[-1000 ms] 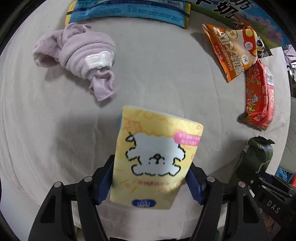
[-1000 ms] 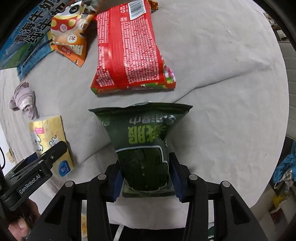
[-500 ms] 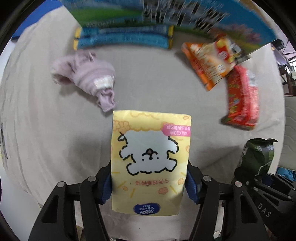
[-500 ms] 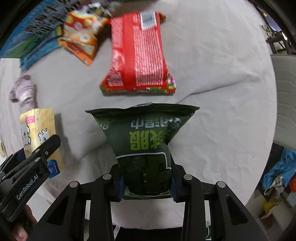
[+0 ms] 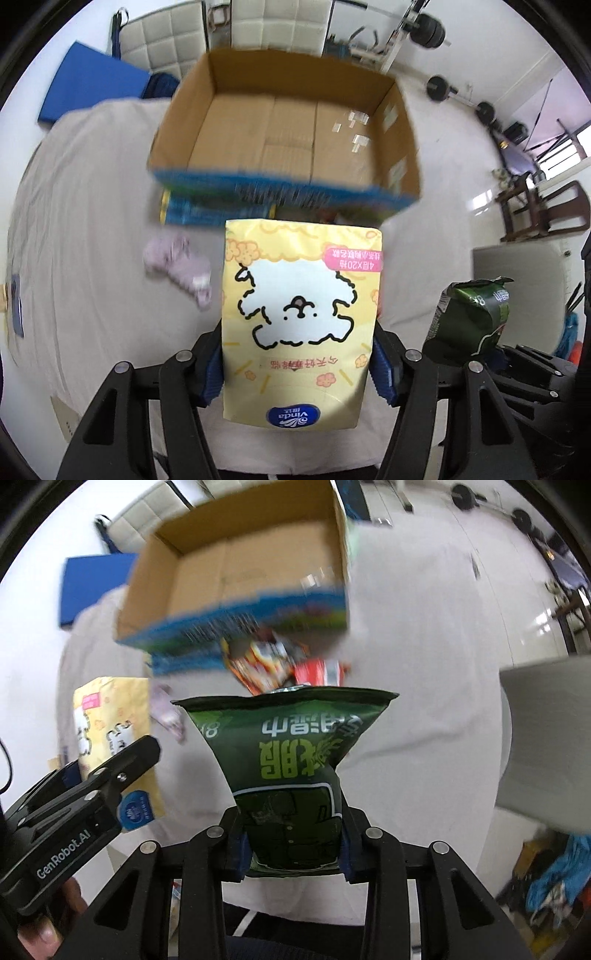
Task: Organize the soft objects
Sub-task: 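Carry both packs into the cardboard box and open both grippers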
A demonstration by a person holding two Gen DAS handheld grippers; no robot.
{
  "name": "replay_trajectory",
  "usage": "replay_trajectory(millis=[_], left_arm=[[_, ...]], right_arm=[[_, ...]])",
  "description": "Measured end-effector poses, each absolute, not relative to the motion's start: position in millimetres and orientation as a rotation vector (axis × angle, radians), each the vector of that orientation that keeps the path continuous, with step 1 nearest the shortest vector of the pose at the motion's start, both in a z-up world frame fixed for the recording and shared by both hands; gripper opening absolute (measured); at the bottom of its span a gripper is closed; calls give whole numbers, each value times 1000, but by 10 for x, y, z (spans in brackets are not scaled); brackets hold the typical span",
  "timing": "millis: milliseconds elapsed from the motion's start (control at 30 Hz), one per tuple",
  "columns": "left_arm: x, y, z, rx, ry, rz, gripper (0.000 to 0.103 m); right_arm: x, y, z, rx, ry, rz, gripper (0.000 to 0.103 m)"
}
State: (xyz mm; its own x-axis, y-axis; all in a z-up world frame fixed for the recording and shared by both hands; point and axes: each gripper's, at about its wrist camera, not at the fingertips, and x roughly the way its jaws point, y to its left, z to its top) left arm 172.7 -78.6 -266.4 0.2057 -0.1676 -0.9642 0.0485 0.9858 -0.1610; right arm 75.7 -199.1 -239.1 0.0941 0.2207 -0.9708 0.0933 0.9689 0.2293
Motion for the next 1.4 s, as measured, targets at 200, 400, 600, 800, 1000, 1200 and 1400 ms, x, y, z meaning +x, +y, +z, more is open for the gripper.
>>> replay_trajectory(millis=[200, 400, 600, 800, 1000, 1200, 1400], left_arm=[[2290, -678, -2222, -100, 1327, -178, 61], [3130, -727, -2349, -79, 1378, -205, 61], [3893, -766, -2695, -138, 1473, -238, 61], [4422, -820, -3078, -181, 1552, -263, 61], [4658, -905, -3378, -182, 1601, -291, 61], [4782, -975, -3529, -167, 1623, -317, 62], [4799, -973, -3542, -136, 1642, -269, 63]], right_arm=[[1332, -2073, -1926, 226, 1402, 118, 37], [2112, -2087, -1968, 204, 1392, 86, 37], [2951, -2051, -2337, 184, 1430, 62, 37], [3570, -1976, -2825, 178, 1473, 42, 37], [4026, -2013, -3375, 194, 1527, 41, 37], [4230, -1988, -3627, 184, 1543, 38, 38], [4330, -1903, -3676, 139, 1555, 41, 50]])
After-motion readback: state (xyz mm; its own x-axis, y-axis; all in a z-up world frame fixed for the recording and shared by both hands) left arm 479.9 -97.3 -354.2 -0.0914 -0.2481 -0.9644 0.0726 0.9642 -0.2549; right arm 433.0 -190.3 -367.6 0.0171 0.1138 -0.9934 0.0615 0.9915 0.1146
